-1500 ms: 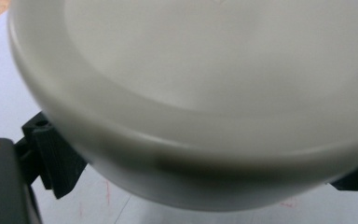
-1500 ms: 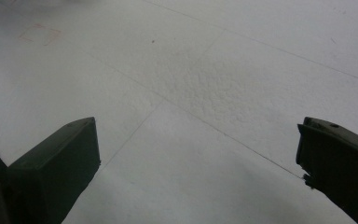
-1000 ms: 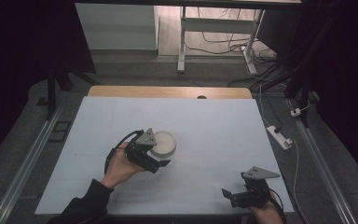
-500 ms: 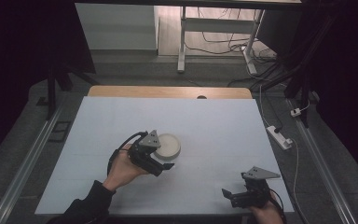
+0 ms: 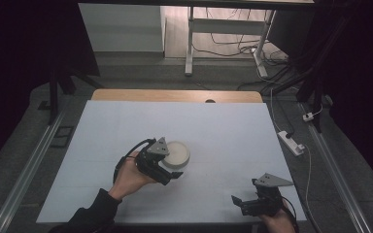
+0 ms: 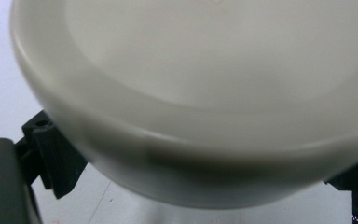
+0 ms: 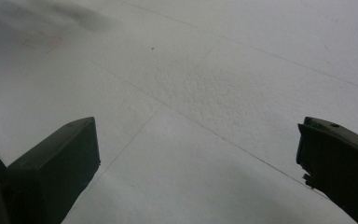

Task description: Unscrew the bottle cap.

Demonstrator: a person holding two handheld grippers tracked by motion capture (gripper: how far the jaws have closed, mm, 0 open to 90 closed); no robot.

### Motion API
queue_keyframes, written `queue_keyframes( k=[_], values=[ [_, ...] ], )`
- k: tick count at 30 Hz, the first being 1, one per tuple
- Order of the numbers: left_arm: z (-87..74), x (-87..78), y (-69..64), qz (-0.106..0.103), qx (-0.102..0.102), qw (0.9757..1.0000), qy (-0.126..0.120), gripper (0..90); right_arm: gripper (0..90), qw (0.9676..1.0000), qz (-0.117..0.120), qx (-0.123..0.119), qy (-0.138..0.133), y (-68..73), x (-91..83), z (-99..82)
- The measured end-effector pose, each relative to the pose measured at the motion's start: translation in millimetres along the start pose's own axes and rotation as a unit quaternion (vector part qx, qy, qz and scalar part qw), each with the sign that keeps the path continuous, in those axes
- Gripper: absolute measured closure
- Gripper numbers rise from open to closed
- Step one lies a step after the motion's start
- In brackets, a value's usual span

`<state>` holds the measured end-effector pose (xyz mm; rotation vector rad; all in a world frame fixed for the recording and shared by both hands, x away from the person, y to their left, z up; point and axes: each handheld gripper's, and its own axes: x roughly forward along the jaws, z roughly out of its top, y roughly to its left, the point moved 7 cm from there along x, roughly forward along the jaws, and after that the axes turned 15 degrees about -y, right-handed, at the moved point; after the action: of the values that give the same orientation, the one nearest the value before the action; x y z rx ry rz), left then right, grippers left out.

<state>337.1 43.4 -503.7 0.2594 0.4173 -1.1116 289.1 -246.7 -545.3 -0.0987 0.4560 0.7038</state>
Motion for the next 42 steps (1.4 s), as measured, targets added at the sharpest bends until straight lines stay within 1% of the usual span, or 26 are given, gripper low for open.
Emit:
queue_keyframes(
  k=[3,6,11,15,18,21,22,23,25,29,35,36,37,38,39,41,42],
  values=[
    [-0.4,-0.2,0.5,0.001,-0.001,1.0,-0.001,7.3,0.0,1.0,0.0,-0.002,-0.002,0.5,-0.2,0.6],
    [-1.1,-0.4,0.6,0.001,-0.001,1.0,-0.001,7.3,0.0,1.0,0.002,0.001,-0.007,1.6,-0.4,2.5],
    [-1.5,-0.1,0.0,-0.001,0.001,1.0,0.001,7.3,0.0,0.9998,0.008,-0.001,-0.018,4.7,-1.4,7.8],
    [-1.9,-0.1,-0.3,-0.002,0.002,1.0,0.001,7.3,0.0,0.9994,0.019,0.01,-0.026,8.8,-1.5,12.8],
    [-2.2,-0.6,-0.5,-0.004,0.005,1.0,-0.001,7.3,0.0,0.9992,0.019,0.007,-0.033,11.4,-1.4,17.7],
    [-1.9,-0.6,-1.0,-0.005,0.006,1.0,-0.002,7.3,0.0,0.9988,0.026,0.004,-0.041,15.0,-0.7,22.7],
    [-1.7,-0.6,-1.2,-0.006,0.006,1.0,-0.002,7.3,0.0,0.9987,0.028,-0.003,-0.042,17.6,0.4,25.6],
    [-1.6,-0.6,-1.5,-0.007,0.006,1.0,-0.003,7.3,0.0,0.9987,0.028,-0.003,-0.042,17.6,0.4,25.6],
    [-1.4,-0.6,-1.9,-0.006,0.008,0.9999,-0.002,7.3,0.0,0.9983,0.034,-0.01,-0.047,21.1,1.8,28.9],
    [-0.9,-1.1,-2.4,-0.007,0.01,0.9999,-0.004,7.3,0.0,0.9975,0.046,-0.02,-0.049,28.3,4.7,34.8],
    [0.2,-2.7,-2.3,-0.007,0.01,0.9999,-0.007,7.3,0.0,0.9959,0.066,-0.02,-0.058,37.1,9.4,45.6],
    [0.2,-2.8,-2.3,-0.006,0.01,0.9999,-0.008,7.3,0.0,0.9956,0.071,-0.02,-0.058,38.8,10.3,47.3],
    [0.2,-2.9,-2.3,-0.006,0.01,0.9999,-0.008,7.3,0.0,0.9945,0.085,-0.024,-0.056,42.7,12.4,50.2],
    [0.2,-3.0,-2.3,-0.005,0.009,0.9999,-0.008,7.3,0.0,0.9945,0.085,-0.024,-0.056,42.7,12.4,50.2],
    [0.1,-3.0,-2.4,-0.005,0.009,0.9999,-0.009,7.3,0.0,0.9934,0.096,-0.03,-0.055,46.9,14.9,53.1],
    [0.1,-3.0,-2.4,-0.005,0.01,0.9999,-0.009,7.3,0.0,0.9928,0.101,-0.033,-0.055,48.8,16.3,54.6],
    [0.1,-3.0,-2.3,-0.005,0.01,0.9999,-0.01,7.3,0.0,0.9916,0.11,-0.038,-0.057,52.5,19.2,57.9]
  ],
)
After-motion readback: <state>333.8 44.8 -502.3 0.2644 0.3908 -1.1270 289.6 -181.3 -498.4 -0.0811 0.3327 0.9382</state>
